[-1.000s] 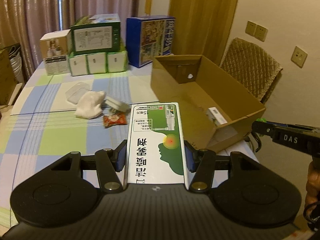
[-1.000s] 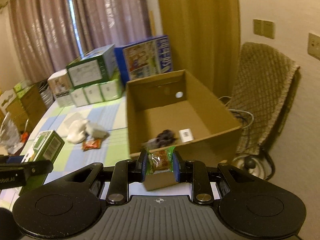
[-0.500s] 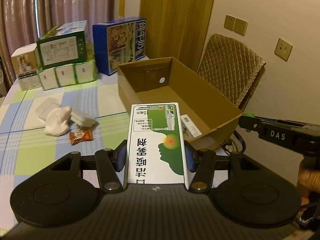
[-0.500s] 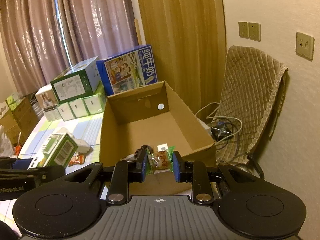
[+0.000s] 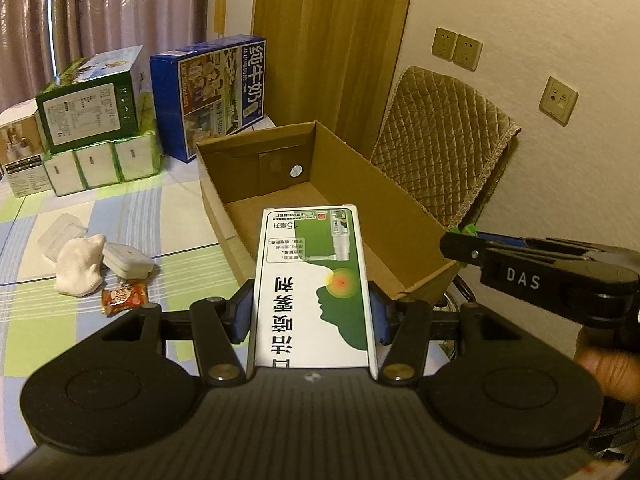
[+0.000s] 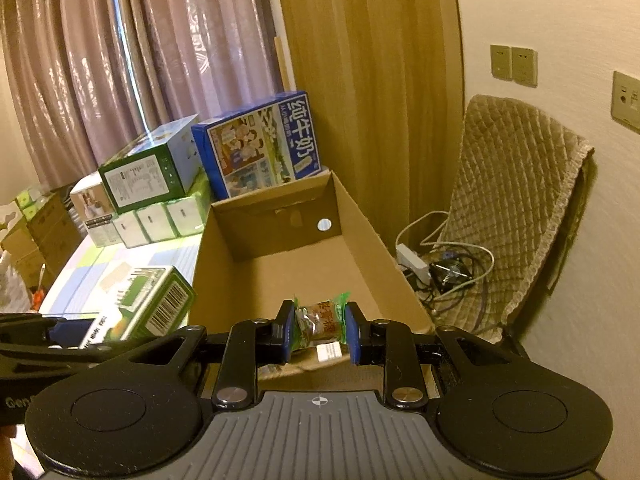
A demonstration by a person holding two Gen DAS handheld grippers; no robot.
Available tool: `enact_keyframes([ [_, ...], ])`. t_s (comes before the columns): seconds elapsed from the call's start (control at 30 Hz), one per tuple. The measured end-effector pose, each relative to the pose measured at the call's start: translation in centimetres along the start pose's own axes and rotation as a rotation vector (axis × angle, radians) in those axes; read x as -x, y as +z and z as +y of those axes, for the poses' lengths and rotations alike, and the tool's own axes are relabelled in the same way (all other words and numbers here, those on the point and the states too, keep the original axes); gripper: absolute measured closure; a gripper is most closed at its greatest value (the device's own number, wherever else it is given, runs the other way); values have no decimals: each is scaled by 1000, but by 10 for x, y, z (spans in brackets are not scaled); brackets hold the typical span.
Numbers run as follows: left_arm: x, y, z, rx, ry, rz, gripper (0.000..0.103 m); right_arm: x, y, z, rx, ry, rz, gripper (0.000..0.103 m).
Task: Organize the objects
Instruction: 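Carry box and candy into the cardboard box and open both tools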
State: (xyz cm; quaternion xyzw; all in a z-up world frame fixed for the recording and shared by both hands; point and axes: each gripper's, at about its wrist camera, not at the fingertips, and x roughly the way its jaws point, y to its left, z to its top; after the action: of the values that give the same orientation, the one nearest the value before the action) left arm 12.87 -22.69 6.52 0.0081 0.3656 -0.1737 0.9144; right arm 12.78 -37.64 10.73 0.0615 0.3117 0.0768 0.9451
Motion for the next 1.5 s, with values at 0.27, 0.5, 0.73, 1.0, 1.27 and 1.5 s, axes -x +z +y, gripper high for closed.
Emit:
enact_keyframes([
  [0.27,-27,18,-1,4,-5,10,52,-22,23,-8,3,10,-6,80],
  [0.5,-54,36,0,7,-24,15,52,-43,38,-20,-12,-8,2,80],
  [0.73,-84,50,3,-9,-21,-6,42,-59,39,-31,-42,-11,16,80],
  [1.0,-71,47,32,56,13,-35,40,-65,30,-27,-51,27,35,80],
  [1.27,-48,22,66,113,82,-34,37,-72,26,-13,-85,136,50,54],
  [1.5,-27,0,88,137,121,-34,36,-57,27,-13,-111,114,23,42],
])
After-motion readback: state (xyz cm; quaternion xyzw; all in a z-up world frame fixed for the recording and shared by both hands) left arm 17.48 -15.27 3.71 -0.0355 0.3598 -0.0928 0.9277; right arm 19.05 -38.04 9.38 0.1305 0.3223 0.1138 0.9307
